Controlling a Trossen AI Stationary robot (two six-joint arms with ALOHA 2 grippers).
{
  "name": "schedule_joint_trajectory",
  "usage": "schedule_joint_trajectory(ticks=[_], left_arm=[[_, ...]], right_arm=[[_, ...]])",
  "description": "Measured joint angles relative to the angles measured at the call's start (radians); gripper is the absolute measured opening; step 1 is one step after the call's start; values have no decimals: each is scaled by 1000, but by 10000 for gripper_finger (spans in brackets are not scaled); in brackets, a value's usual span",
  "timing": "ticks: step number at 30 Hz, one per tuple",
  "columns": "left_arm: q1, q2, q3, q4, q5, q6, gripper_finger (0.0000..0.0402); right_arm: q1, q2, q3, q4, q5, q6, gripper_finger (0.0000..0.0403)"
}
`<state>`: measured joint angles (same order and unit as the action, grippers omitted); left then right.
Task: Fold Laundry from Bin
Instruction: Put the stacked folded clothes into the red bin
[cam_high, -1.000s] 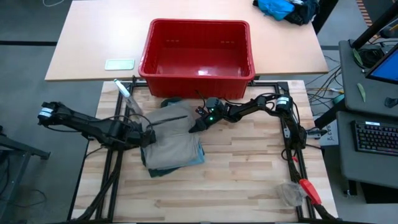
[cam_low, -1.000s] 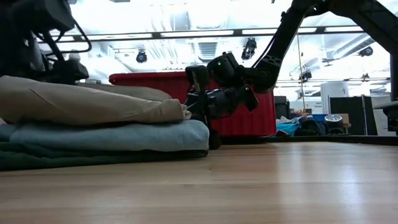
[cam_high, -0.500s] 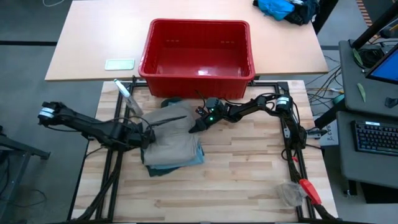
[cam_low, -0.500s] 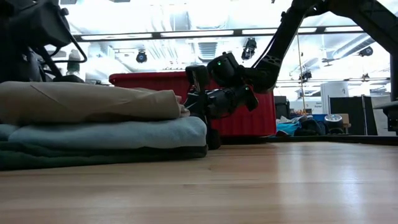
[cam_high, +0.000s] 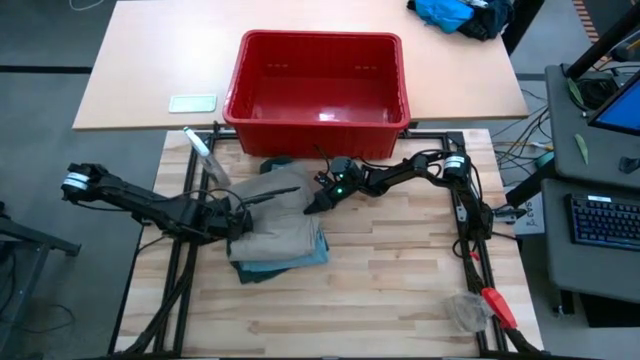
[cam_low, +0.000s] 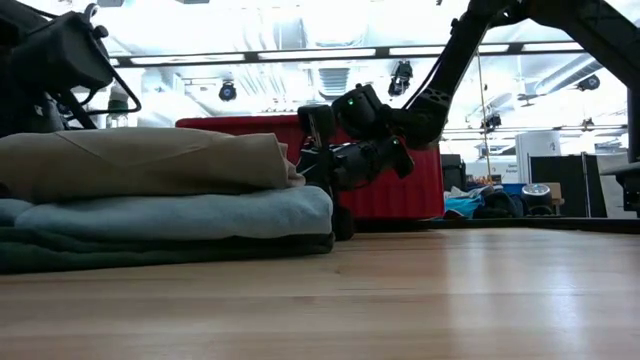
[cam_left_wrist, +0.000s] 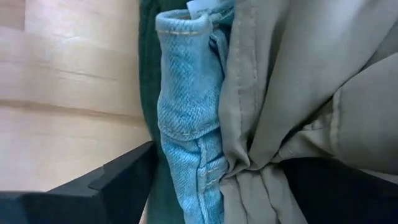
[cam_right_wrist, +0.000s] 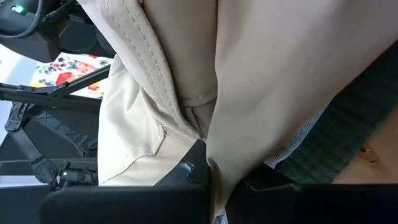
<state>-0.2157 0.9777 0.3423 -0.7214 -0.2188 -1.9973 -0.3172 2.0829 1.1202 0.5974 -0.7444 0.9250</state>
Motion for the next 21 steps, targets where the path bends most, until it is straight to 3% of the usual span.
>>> schedule_joint_trajectory(ticks=[7,12,21], left_arm=[[1,-41,56,-31,0,114,323],[1,-110,64,-17,54,96,323],[0,-352,-33,0,0,162,323]], right_arm=[[0,0,2,0,-1,-1,13],[0,0,3,1,0,-1,13],[0,0,3,3,-1,-2,13]])
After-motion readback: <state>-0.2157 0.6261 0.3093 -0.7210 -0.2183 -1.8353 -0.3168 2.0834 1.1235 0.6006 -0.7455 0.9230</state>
